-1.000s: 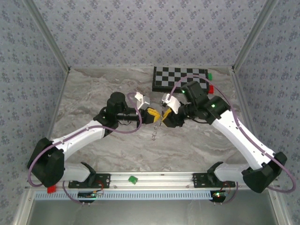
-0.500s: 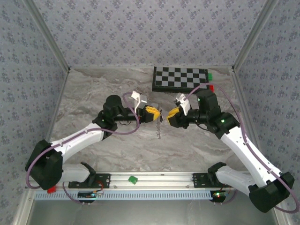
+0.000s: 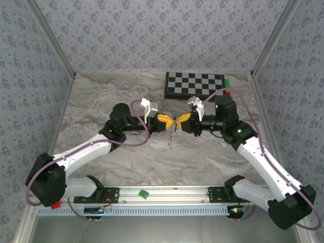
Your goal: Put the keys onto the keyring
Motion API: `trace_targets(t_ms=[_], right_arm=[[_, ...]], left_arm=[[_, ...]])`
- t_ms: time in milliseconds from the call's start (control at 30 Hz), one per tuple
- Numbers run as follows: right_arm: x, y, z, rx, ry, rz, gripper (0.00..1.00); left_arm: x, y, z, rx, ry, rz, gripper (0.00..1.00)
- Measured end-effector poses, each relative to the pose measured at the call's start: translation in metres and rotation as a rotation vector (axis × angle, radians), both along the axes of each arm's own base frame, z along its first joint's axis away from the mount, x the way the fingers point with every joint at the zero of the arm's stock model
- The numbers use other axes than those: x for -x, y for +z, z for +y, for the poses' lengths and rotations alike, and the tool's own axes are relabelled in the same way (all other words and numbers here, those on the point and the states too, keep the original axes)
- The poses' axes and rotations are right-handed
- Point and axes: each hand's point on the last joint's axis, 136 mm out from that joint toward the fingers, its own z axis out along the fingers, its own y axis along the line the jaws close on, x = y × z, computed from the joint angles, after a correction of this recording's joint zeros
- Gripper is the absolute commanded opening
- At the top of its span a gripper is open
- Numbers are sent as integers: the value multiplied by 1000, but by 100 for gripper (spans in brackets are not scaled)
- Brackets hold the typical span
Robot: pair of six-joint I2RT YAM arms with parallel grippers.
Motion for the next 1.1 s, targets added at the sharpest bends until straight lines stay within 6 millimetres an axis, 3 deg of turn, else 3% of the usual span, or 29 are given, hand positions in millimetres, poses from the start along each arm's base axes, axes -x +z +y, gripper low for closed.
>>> trace_targets(t_ms=[100,367,833,1100], right_arm=[[2,0,1,-5,14,10,5],[2,-9,5,-4,37,40,6],[8,-32,16,5,65,84,19],[5,-37,6,11,2,62,25]], left_arm=[[-1,0,0,0,8,5,0],[-3,-2,0,-2,18,11,0],[1,1,0,13,11,17,0],[2,6,1,30,11,3,0]])
